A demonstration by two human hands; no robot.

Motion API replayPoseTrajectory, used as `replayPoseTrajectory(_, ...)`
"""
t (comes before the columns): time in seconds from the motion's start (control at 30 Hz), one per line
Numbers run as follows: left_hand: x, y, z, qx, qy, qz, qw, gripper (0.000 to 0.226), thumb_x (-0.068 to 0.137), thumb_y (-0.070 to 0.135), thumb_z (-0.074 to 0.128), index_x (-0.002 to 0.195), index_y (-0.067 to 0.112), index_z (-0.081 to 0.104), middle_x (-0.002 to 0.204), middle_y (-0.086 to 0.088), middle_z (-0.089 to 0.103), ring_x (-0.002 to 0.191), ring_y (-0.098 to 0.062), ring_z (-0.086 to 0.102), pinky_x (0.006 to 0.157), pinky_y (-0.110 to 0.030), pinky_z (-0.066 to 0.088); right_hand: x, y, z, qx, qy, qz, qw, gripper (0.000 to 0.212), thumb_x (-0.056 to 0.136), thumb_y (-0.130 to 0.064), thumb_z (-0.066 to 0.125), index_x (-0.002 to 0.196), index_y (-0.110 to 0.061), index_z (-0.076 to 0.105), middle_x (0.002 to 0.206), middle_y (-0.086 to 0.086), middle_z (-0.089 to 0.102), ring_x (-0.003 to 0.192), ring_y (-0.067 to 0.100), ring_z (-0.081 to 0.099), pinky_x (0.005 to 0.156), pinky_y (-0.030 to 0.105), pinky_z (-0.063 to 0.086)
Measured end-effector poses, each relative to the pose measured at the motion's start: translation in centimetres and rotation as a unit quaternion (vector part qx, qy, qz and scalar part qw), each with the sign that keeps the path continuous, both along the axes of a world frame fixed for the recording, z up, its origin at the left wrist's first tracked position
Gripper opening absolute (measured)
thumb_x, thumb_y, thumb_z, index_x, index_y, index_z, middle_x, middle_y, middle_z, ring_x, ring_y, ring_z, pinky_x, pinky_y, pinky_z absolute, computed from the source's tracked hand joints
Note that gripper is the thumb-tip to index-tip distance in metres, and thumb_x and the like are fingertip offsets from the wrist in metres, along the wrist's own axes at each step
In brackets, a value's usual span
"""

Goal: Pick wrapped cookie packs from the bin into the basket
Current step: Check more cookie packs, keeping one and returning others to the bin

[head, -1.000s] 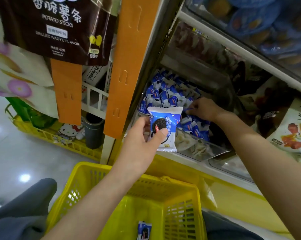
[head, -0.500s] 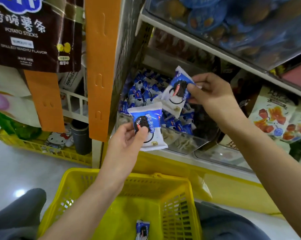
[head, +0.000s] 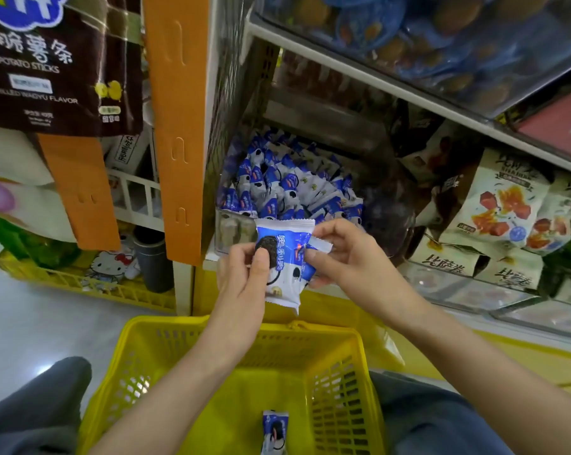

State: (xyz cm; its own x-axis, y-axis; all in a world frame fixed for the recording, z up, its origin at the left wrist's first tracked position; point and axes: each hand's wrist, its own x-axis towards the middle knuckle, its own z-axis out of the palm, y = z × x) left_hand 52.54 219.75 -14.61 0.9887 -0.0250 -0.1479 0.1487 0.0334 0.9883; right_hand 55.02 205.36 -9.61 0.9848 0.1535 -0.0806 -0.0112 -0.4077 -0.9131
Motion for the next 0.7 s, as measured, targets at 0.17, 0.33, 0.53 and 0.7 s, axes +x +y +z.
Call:
replayPoseTrajectory(0.17, 0.0, 0.8, 0.6, -0.073, 0.08, -0.094, 0.99, 0.038, 0.079, 0.058, 0.042, 0.112, 0.043, 0.048, 0.094, 0.03, 0.064, 0.082, 0.022, 0.054, 0.068, -0.004, 0.042, -0.3, -0.3, -0.4, 0.087, 0.067, -0.005, 0.994, 0.013, 0.097, -0.015, 0.042, 0.101, -0.023, 0.052, 0.082, -0.009, 0.073, 0.076, 0.004, 0.069, 0.06, 0.015, 0.053)
replayPoseTrajectory(0.33, 0.1, 0.7, 0.7, -0.089, 0.095, -0.061, 0.99, 0.055, 0.063, 0.065, 0.054, 0.107, 0.031, 0.054, 0.09, 0.022, 0.067, 0.072, 0.018, 0.058, 0.064, -0.014, 0.041, -1.1, -0.6, -1.3, 0.131, 0.094, 0.034, 0.986, 0.04, 0.084, -0.05, 0.039, 0.112, -0.028, 0.057, 0.107, -0.001, 0.07, 0.101, 0.013, 0.066, 0.079, 0.022, 0.054)
replayPoseTrajectory(0.53, 0.6, 0.3, 0.2, -0.139, 0.07, -0.019, 0.988, 0.056, 0.068, 0.047, 0.065, 0.116, 0.022, 0.051, 0.097, 0.01, 0.072, 0.086, 0.0, 0.067, 0.066, -0.012, 0.052, -1.6, 0.4, -1.1, 0.082, 0.04, 0.031, 0.995, 0.029, 0.082, -0.05, 0.05, 0.098, -0.029, 0.062, 0.094, -0.01, 0.072, 0.087, 0.003, 0.066, 0.069, 0.015, 0.051)
replayPoseTrajectory(0.7, 1.0, 0.6, -0.3, -0.164, 0.064, 0.021, 0.984, 0.01, 0.09, 0.038, 0.051, 0.099, 0.037, 0.05, 0.091, 0.021, 0.066, 0.077, 0.013, 0.062, 0.059, -0.006, 0.046, -0.7, 0.9, -0.1, 0.055, 0.019, 0.02, 0.998, 0.021, 0.089, -0.023, 0.054, 0.107, -0.016, 0.063, 0.096, 0.001, 0.072, 0.085, 0.017, 0.067, 0.072, 0.027, 0.055)
